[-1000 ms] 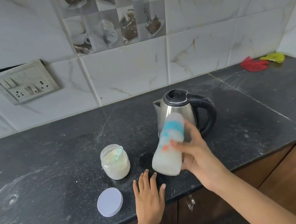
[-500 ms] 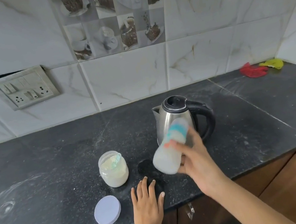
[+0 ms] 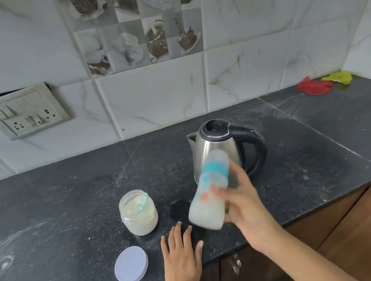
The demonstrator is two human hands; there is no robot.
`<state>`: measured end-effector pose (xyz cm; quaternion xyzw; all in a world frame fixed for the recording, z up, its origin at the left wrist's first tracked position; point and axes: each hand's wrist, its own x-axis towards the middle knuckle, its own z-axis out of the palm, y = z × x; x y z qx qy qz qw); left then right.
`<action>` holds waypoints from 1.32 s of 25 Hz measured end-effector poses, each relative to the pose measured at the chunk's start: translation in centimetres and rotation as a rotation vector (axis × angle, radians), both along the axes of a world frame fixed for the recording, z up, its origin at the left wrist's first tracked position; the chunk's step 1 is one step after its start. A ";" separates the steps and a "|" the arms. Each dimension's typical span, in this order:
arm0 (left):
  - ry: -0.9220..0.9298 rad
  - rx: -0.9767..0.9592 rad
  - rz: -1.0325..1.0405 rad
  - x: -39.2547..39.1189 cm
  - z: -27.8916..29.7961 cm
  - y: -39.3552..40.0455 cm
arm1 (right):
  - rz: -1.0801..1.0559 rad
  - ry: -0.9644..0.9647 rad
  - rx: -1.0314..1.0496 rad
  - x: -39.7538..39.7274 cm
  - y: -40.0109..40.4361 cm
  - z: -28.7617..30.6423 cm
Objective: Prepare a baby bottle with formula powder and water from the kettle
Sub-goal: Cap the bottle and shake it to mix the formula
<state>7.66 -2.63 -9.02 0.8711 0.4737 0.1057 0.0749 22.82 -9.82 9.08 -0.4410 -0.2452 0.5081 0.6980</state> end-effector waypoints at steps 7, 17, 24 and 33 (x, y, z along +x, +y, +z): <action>-0.005 0.056 -0.057 -0.3 -1.0 0.2 | 0.067 -0.021 -0.033 -1.7 -1.0 0.4; -0.013 -0.002 0.010 0.0 -0.1 0.0 | -0.064 0.055 -0.039 0.2 0.0 0.0; -0.040 0.018 -0.040 -0.1 -0.3 0.1 | 0.126 0.007 -0.111 -1.6 -1.7 0.1; -0.012 0.007 0.008 0.2 0.1 0.0 | 0.213 0.314 0.064 0.7 -0.5 1.1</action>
